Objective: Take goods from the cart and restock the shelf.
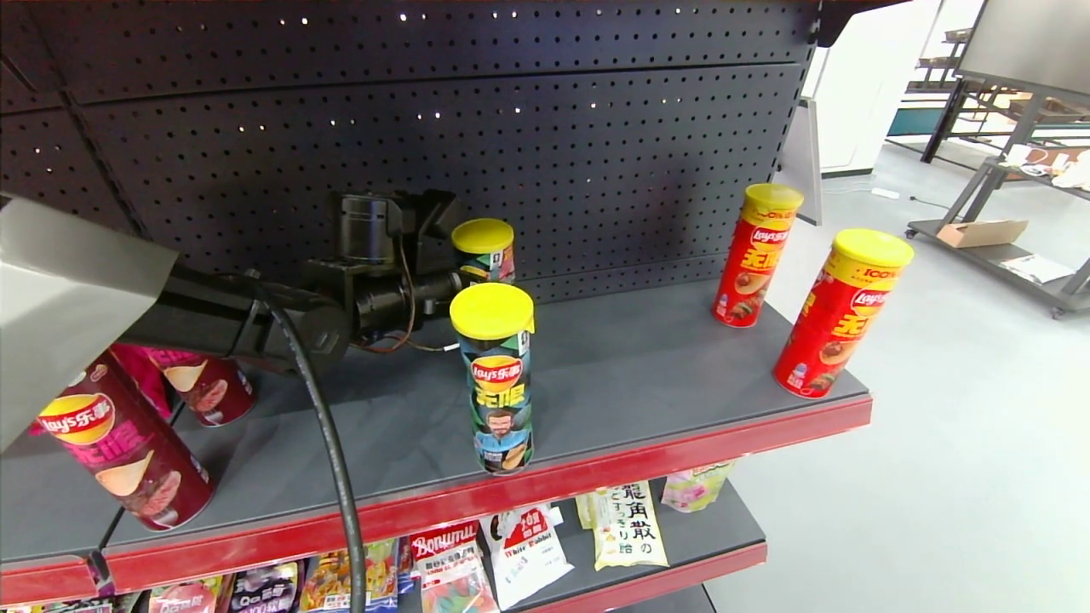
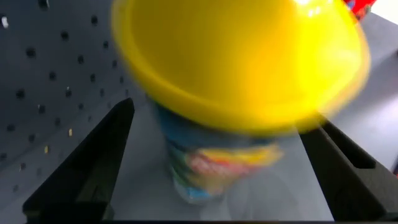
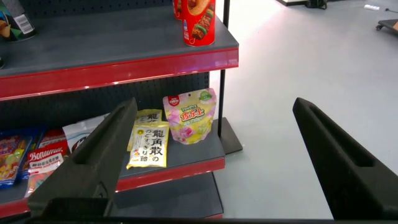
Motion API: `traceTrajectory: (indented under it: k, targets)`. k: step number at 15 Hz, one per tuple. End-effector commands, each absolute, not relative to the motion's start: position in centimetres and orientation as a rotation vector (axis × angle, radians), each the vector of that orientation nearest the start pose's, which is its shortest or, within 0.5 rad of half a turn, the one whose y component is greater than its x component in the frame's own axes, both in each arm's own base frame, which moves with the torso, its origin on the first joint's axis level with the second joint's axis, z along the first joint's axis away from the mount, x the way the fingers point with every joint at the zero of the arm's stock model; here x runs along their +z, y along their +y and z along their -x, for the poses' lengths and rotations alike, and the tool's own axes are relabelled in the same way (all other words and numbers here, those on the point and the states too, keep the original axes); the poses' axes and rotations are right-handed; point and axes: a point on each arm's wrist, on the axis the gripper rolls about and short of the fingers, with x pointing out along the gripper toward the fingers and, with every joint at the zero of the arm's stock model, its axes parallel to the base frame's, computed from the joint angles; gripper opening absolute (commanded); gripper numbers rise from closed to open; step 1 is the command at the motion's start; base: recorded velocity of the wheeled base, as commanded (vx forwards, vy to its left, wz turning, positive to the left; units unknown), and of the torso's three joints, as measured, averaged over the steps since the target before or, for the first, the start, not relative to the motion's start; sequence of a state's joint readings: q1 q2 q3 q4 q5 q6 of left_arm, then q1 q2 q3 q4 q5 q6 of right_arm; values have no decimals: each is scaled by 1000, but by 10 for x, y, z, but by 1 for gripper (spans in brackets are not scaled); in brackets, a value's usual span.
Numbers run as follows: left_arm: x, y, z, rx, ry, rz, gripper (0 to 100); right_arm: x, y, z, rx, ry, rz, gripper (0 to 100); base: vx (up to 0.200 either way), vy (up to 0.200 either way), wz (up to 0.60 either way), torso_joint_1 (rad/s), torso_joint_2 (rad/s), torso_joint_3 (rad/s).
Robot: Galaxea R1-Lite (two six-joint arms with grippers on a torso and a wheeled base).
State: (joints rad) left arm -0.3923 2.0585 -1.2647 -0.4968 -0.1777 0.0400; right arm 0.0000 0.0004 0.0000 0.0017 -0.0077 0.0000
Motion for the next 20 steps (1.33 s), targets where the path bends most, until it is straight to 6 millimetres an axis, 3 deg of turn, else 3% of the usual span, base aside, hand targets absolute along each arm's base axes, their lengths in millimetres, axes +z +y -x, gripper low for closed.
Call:
traceTrajectory:
  k: [1, 10, 14, 19, 20]
  targets:
    - [175, -156, -372, -568, 293, -71, 100, 75, 0, 23, -8, 2, 0, 100, 0, 0, 0, 0, 0, 0]
    - [183, -145, -356, -557, 293, -71, 100, 75, 0, 23, -8, 2, 0, 100, 0, 0, 0, 0, 0, 0]
    - [176, -125, -352, -510, 329, -69, 100, 75, 0, 23, -8, 2, 0, 100, 0, 0, 0, 0, 0, 0]
    - [178, -109, -333, -486, 354, -68, 100, 75, 0, 23, -8, 2, 0, 100, 0, 0, 0, 0, 0, 0]
    - [180, -99, -316, -474, 376, -67, 100, 75, 0, 23, -8, 2, 0, 100, 0, 0, 0, 0, 0, 0]
